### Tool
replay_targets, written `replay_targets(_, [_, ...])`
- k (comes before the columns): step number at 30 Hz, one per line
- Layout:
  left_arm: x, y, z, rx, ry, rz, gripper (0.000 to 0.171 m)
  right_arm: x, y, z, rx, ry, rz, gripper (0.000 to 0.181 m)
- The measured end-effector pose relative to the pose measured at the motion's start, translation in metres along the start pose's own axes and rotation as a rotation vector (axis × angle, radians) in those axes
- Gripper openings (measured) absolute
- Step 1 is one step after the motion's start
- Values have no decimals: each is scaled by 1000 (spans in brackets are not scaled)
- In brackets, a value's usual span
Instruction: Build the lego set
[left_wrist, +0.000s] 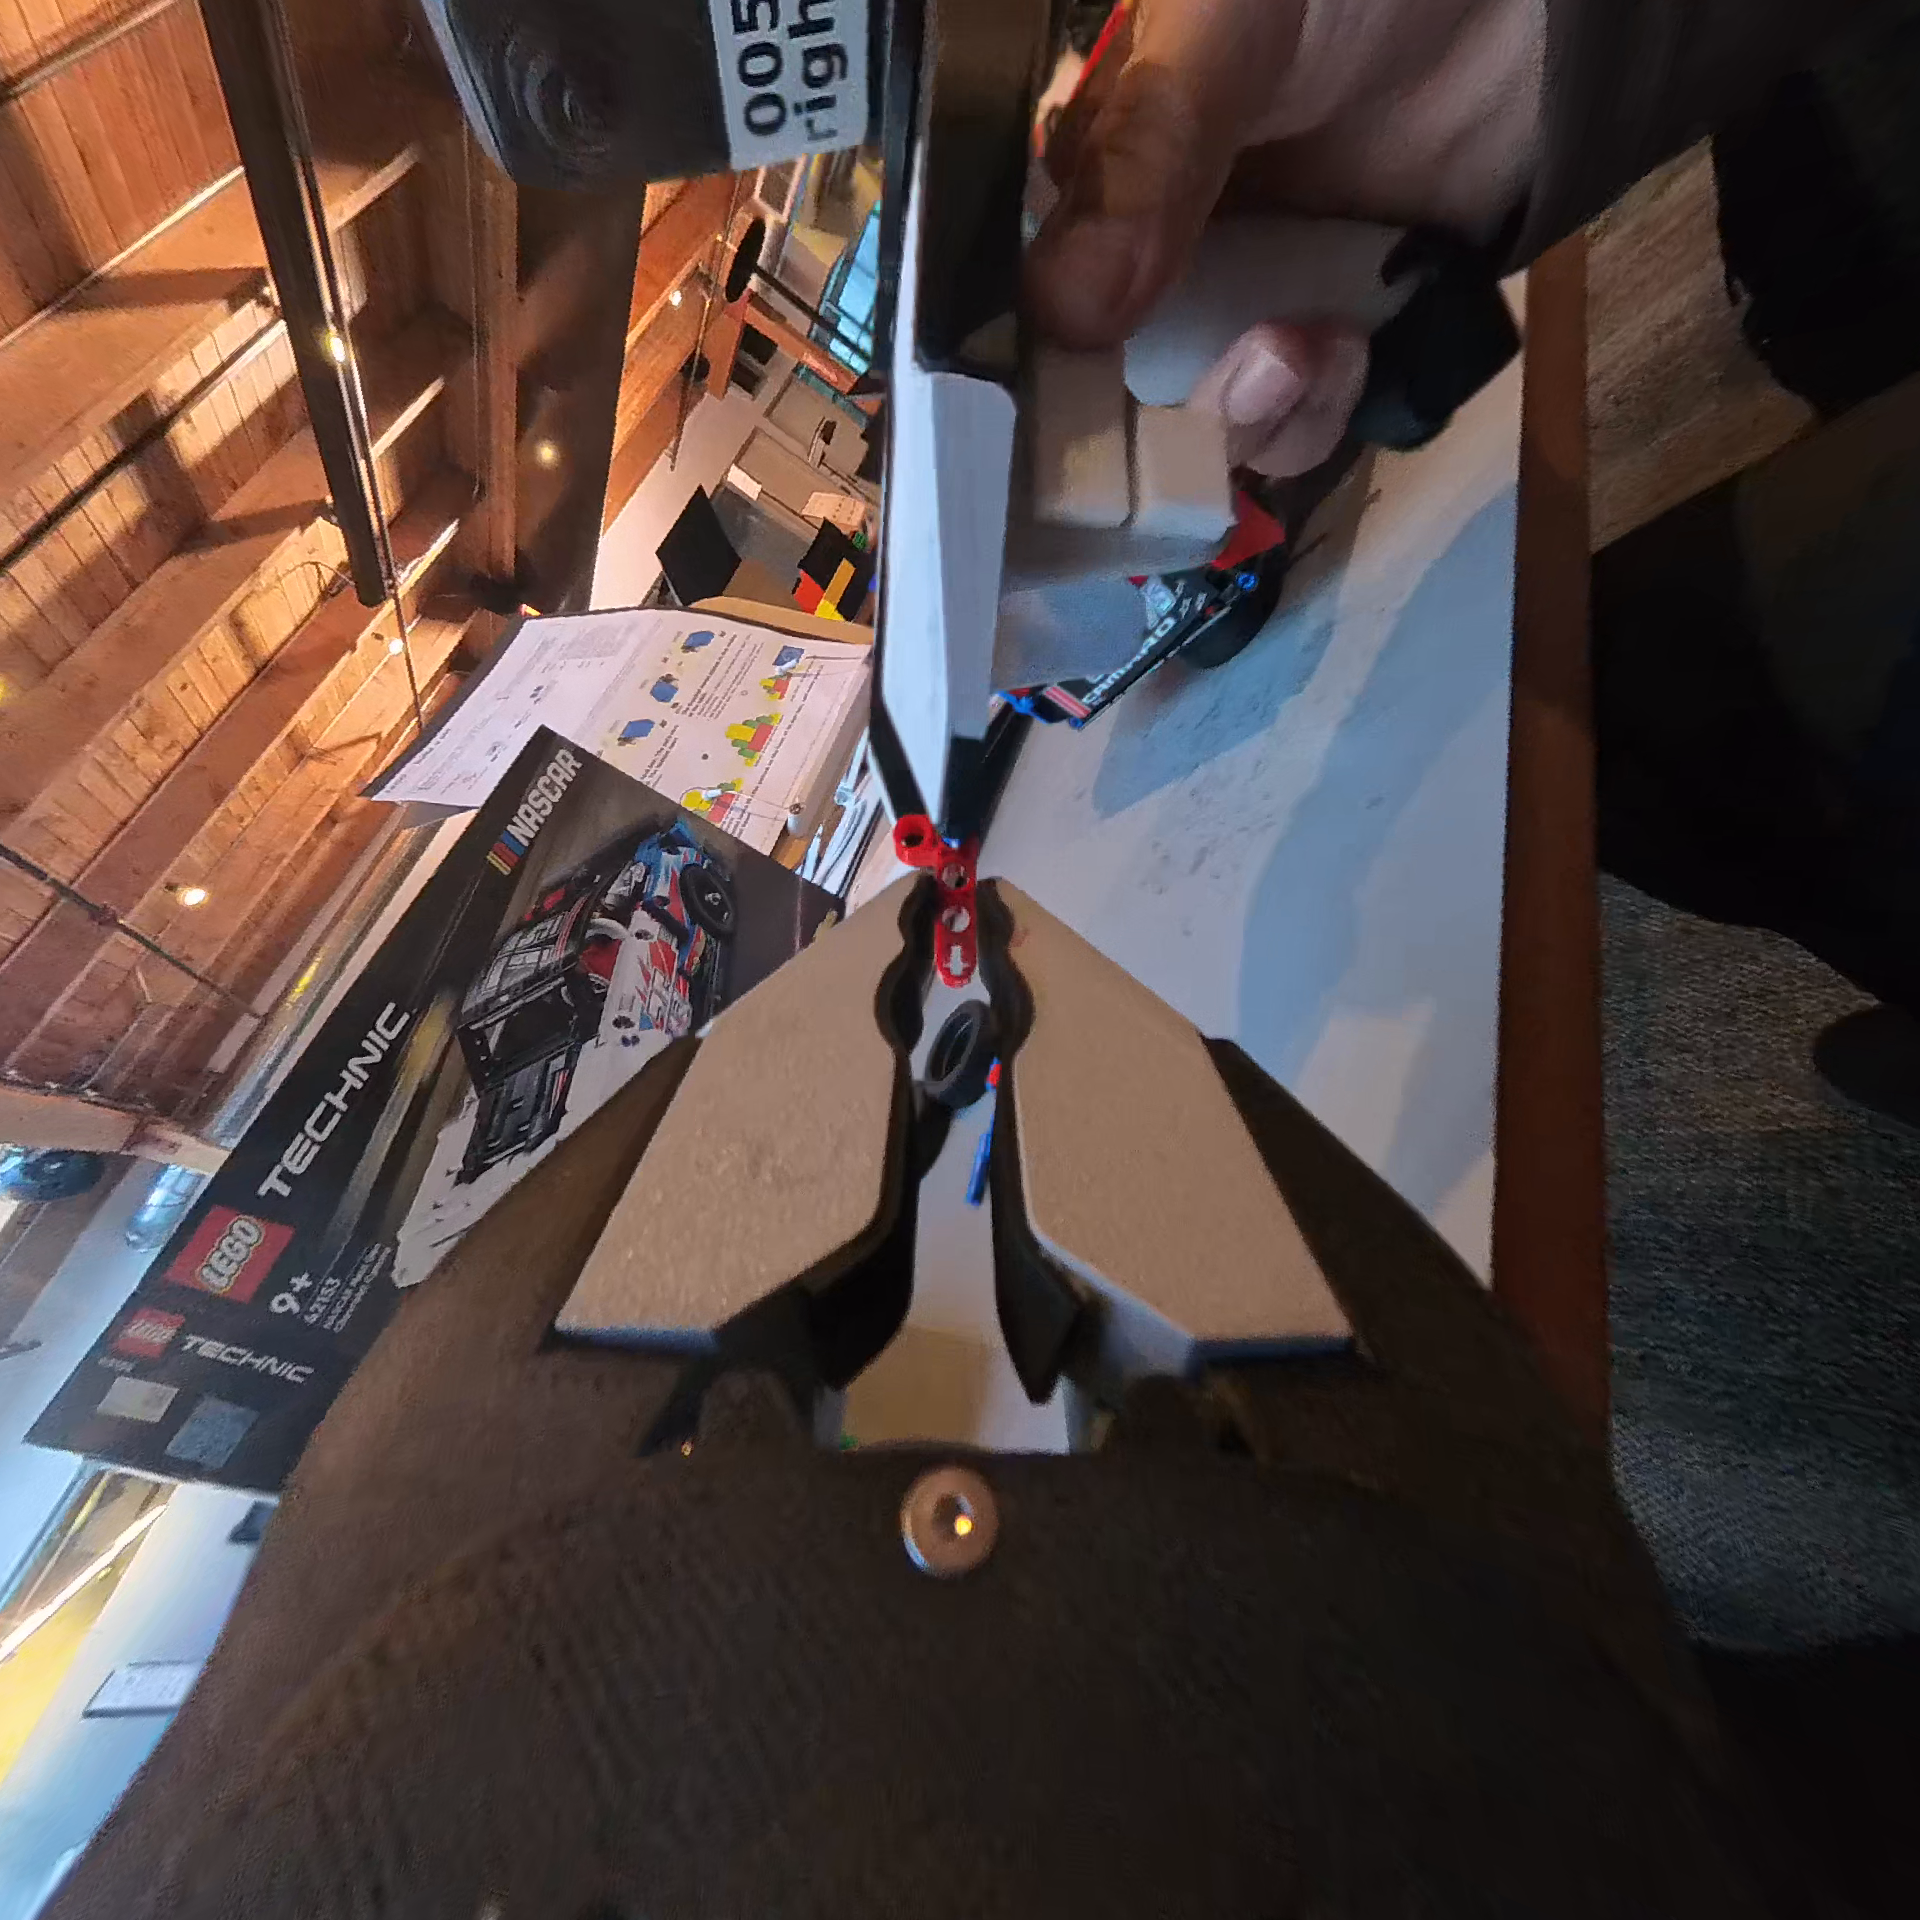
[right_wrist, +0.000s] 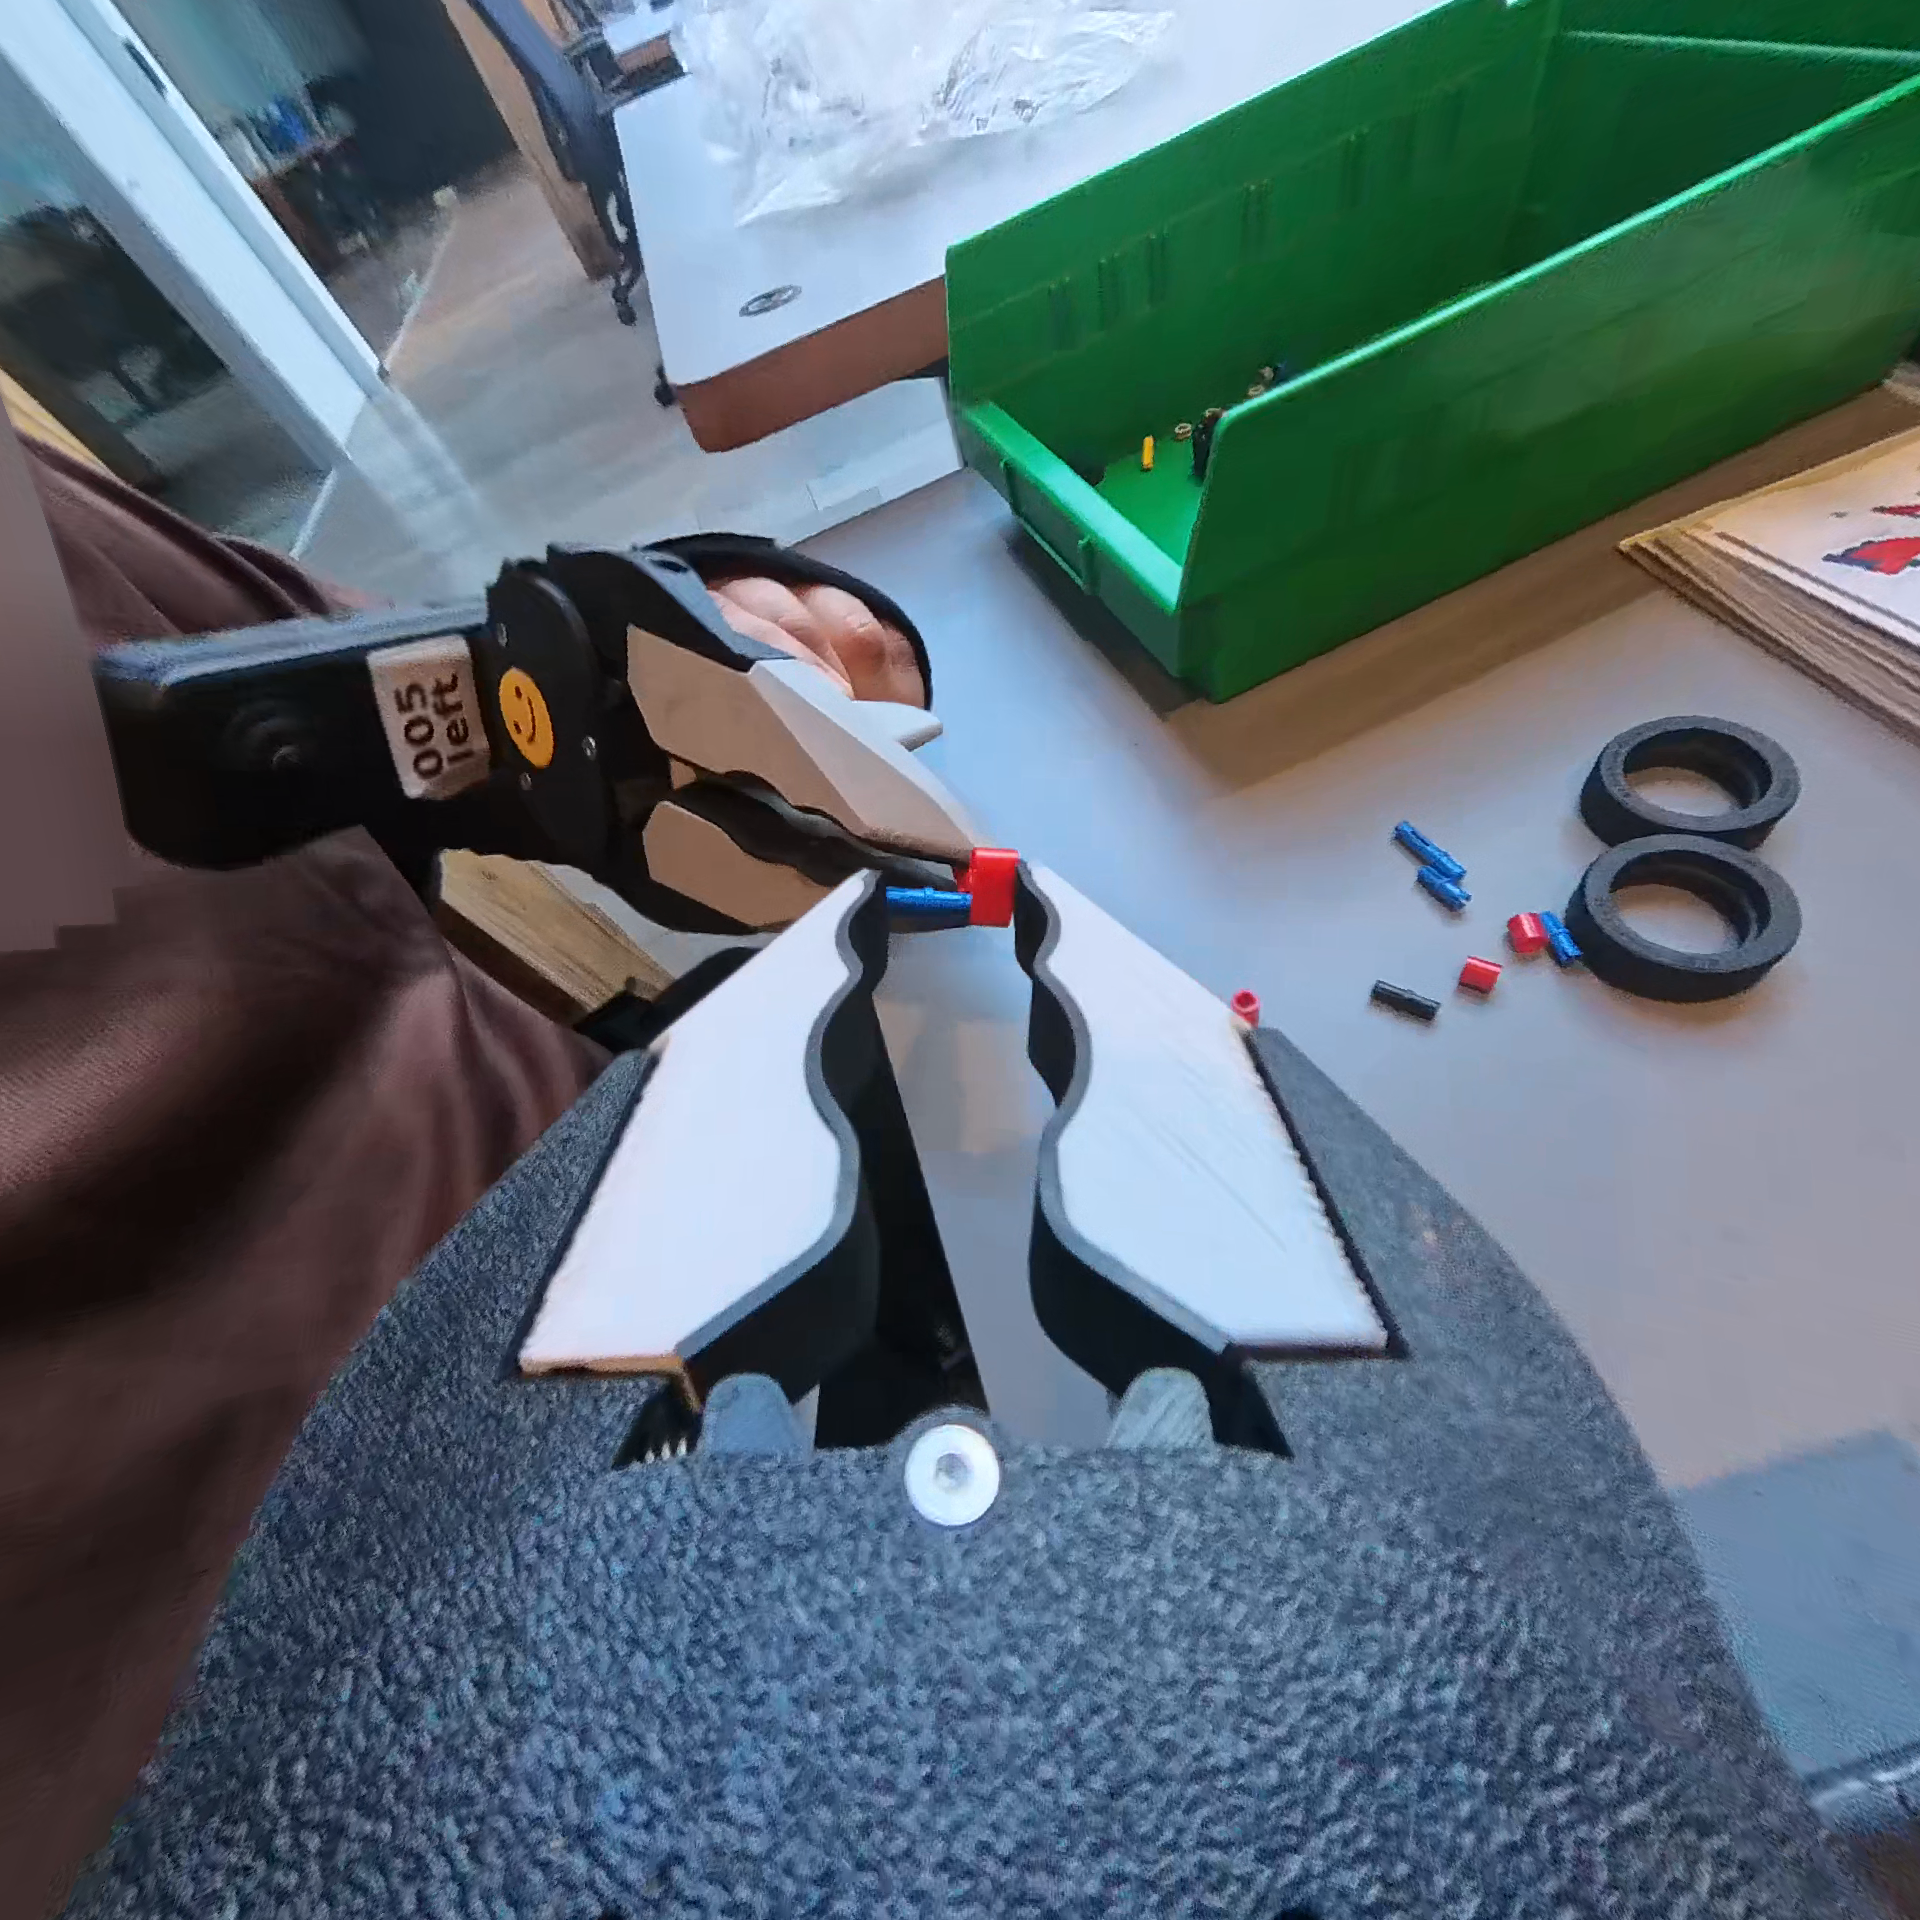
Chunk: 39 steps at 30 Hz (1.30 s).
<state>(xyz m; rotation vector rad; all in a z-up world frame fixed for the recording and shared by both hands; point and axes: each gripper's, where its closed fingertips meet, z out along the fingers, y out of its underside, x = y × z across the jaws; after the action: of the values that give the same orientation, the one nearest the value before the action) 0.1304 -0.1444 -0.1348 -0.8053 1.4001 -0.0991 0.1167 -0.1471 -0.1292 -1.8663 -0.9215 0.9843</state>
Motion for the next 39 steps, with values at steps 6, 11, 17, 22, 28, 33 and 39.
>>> replay_targets(6, [-3,6,-1,-46,-27,7,4,7,-3,4,39,37,20,15])
replay_targets(11, [-7,3,-1,14,26,-120,5,9,-5,2,-32,70,-41,17])
replay_targets(17, [24,30,-1,-118,389,-499,5,19,5,-8,-79,229,-131,37])
replay_targets(22, [24,50,-4,-202,444,-574,5,15,33,5,-117,232,-174,32])
replay_targets(28, [21,54,-2,-210,463,-651,5,14,51,20,-139,223,-200,31])
replay_targets(33, [9,54,-3,-164,427,-721,4,15,57,23,-110,187,-140,29])
replay_targets(39, [3,56,-3,-159,411,-765,4,20,61,27,-91,163,-84,28])
